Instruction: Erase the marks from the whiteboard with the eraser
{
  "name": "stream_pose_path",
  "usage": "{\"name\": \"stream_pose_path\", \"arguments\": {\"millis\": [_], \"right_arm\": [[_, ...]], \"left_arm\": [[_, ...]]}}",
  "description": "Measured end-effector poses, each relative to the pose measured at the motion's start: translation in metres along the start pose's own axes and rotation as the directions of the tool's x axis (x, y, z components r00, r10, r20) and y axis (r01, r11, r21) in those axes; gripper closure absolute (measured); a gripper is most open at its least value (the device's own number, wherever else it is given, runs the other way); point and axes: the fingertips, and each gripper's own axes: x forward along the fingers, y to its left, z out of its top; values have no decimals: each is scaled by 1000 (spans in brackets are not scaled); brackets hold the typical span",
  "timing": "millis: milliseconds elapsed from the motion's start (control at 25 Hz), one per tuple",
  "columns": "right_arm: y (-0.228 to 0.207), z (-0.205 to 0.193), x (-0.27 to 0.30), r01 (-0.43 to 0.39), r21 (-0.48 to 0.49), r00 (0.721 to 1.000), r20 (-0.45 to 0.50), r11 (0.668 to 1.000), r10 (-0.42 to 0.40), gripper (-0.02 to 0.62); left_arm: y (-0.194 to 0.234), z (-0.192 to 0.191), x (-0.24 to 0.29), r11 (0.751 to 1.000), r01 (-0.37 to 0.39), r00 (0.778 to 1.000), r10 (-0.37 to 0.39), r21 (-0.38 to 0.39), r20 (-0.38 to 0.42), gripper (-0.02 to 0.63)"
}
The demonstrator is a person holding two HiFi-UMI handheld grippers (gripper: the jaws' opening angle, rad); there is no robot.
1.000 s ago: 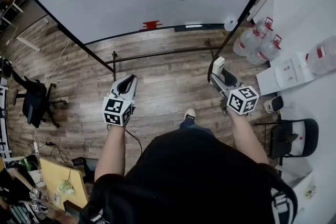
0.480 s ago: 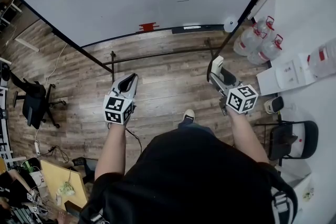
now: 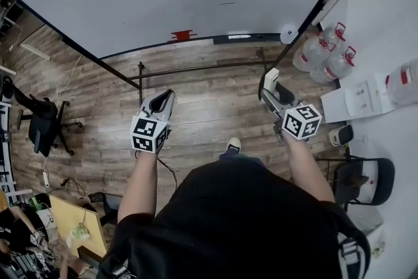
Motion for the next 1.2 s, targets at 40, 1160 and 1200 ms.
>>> {"name": "stream_pose_path", "arguments": {"millis": [40, 1160, 1200], "right_arm": [[-2, 1, 2, -3, -3, 1000, -3, 1000, 3, 367], [-82, 57, 24, -90, -94, 996, -3, 992, 90, 367], [-84, 58, 25, -90, -93, 996, -2, 992, 90, 367]], "left_arm": [[0, 1, 2, 1000, -3, 1000, 3, -1, -2, 578], [-24, 46, 55, 993, -117, 993, 117, -20, 16, 592], [-25, 47, 57, 993, -116, 993, 116, -21, 16, 592]]}}
